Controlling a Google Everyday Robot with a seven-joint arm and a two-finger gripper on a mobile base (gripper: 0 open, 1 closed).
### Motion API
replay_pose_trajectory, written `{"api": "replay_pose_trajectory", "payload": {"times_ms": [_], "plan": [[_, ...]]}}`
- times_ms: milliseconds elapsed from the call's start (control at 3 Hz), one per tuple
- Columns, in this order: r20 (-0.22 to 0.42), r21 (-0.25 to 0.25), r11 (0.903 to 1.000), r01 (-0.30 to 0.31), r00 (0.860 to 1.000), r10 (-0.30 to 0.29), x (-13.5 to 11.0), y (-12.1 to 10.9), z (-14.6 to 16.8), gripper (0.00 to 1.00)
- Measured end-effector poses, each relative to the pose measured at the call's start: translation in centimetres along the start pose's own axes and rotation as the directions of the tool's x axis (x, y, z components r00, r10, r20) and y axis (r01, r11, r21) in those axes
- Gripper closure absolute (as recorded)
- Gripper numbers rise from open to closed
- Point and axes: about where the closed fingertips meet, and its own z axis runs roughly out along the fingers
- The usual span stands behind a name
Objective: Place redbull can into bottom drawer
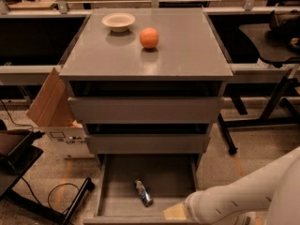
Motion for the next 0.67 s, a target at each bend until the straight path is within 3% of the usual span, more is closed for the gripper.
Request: {"api": "replay_pose_trajectory", "payload": {"times_ms": [333,667], "plan": [[0.007,0.12,0.9928,-0.006,1.0,0.005,-0.4,-3.6,-3.6,0.0],[0.017,0.259,0.9644,-0.052,0.999,0.049,-0.5,-7.8,-5.0,0.0]]}}
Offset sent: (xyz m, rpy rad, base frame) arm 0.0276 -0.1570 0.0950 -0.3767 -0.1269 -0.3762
